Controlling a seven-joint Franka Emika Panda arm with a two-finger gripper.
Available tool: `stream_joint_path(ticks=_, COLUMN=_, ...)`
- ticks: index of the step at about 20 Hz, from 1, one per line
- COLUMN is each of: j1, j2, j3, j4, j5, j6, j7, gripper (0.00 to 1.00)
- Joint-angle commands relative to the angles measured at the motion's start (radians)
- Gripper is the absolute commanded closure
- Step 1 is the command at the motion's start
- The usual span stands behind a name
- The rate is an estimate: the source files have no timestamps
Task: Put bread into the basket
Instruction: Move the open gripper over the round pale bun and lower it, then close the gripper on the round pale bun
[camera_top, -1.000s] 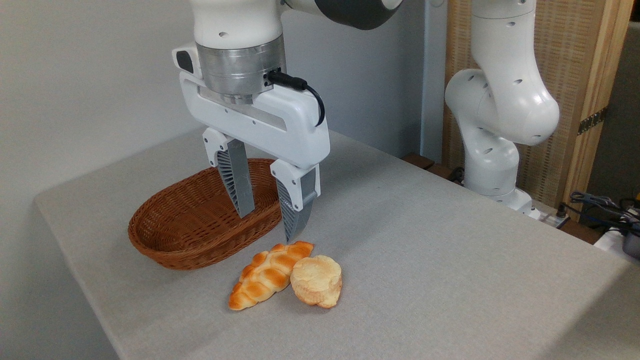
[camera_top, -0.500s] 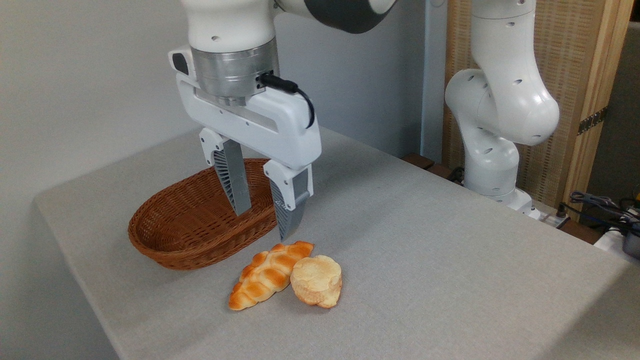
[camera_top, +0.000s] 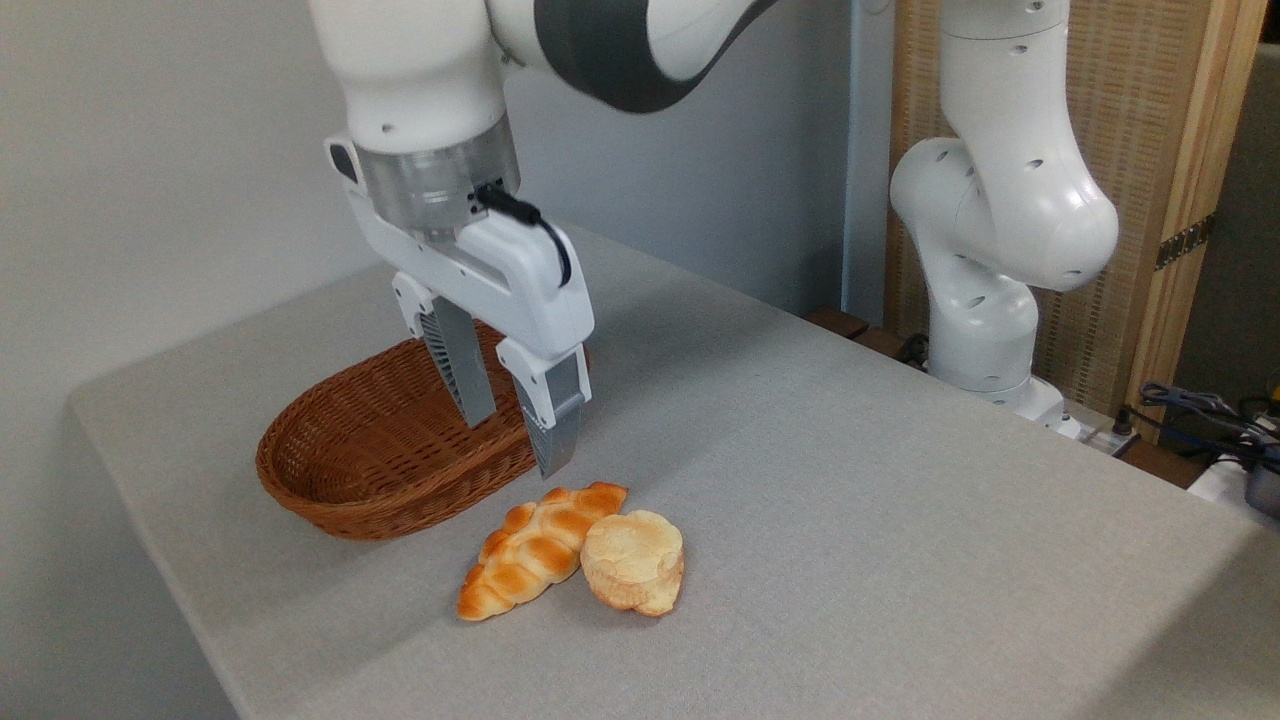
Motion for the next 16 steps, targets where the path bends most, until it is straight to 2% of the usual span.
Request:
stream_joint_path(ticks=1, j1=-0.002, j2=-0.024, j3=0.001, j4=-0.084, j5=-0.007, j6=0.044, j7=0.011, gripper=0.0)
stream_joint_path(ticks=7, j1=0.012, j2=-0.064, j3=0.052, j4=-0.204, j5=0.025, j6=0.07, j7=0.135, gripper=0.0)
stream_joint_path(ticks=14, j1=0.012, j2=-0.065, j3=0.058, j4=-0.313, j5=0.039, j6=0.226, j7=0.139, gripper=0.0)
stream_joint_path(ticks=16, j1=0.012, j2=-0.064, j3=0.058, j4=-0.322, j5=0.039, j6=0.24, j7=0.139, gripper=0.0)
